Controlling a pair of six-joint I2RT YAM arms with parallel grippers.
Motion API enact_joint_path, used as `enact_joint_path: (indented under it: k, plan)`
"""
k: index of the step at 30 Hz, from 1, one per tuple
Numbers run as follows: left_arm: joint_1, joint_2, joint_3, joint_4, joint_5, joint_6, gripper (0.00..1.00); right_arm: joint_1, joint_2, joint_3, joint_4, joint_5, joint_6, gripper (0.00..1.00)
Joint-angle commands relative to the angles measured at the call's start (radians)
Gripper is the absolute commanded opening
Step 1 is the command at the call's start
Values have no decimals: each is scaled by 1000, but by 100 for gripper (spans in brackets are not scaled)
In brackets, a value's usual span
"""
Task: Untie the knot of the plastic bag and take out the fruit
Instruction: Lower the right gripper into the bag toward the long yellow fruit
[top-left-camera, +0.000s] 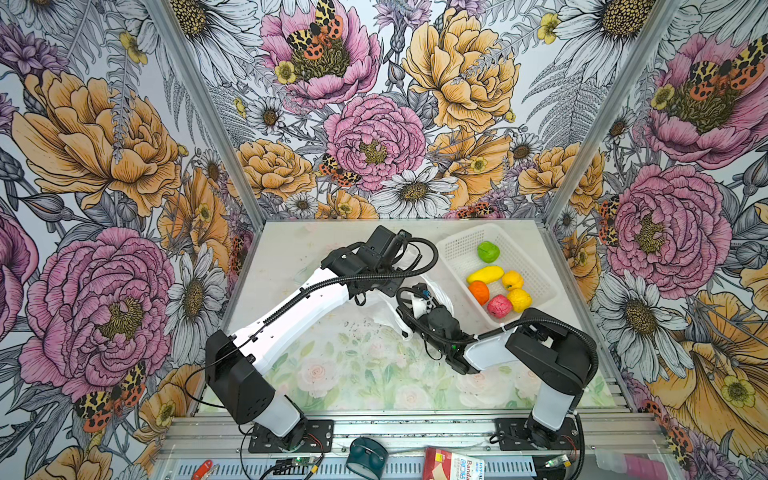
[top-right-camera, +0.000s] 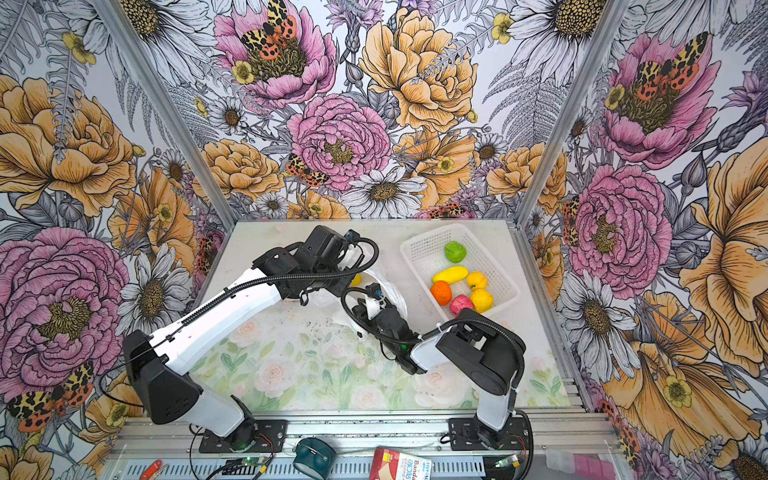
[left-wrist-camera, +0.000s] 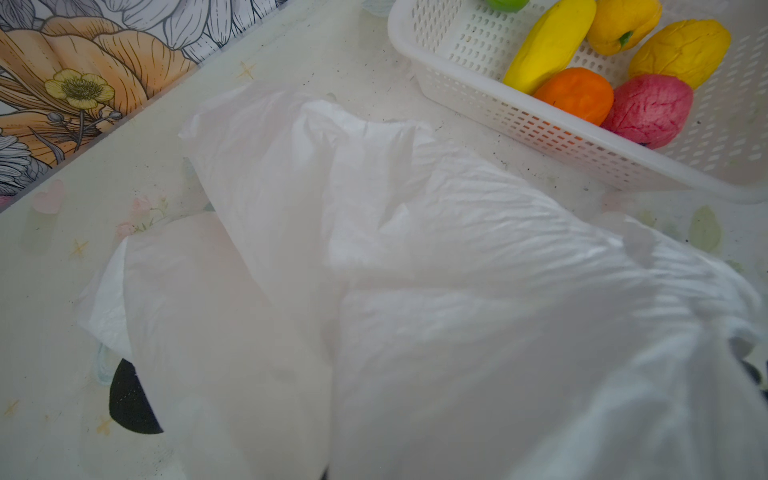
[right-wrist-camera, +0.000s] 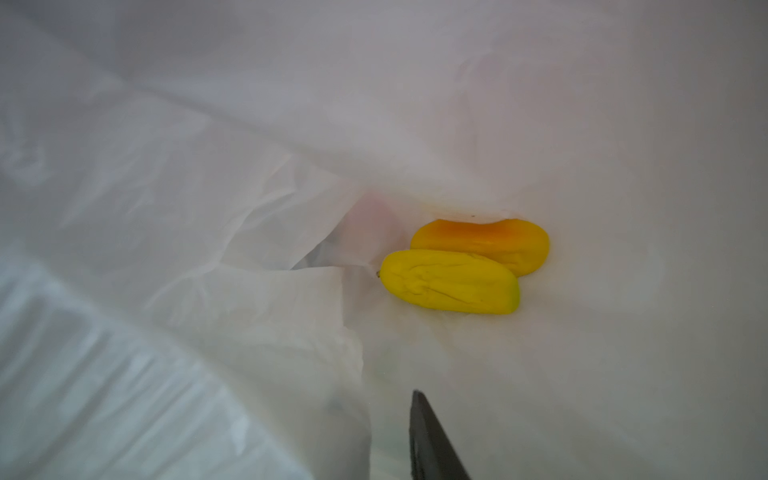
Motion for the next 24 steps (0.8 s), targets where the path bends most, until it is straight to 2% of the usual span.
enact_joint_path:
  k: [1,3,6,10,12,15,18,20,24]
  plan:
    - [28,-16,-6,24,-11,-4,0,38,-32,-95,277,-160,-119,36]
    - [33,-15,-9,23,-22,-4,0,32,-66,-154,327,-79,-107,39]
    - [30,-13,-15,22,-37,-4,0,4,-121,-196,322,-45,-87,39]
    - [28,-13,-12,22,-39,-5,0,-19,-110,-208,313,82,-49,33]
    - [27,-15,-12,23,-31,-6,0,-44,-80,-189,296,92,-6,31]
    - [6,-21,-11,24,-21,7,0,-51,-32,-106,174,116,61,22]
    - [-19,-27,-9,23,-15,19,0,-51,12,11,-38,177,207,12]
    - [-31,-31,-11,26,-14,22,0,-52,44,41,-84,199,311,14]
    - [-52,-31,-12,28,-14,38,0,-58,119,80,-99,219,474,32]
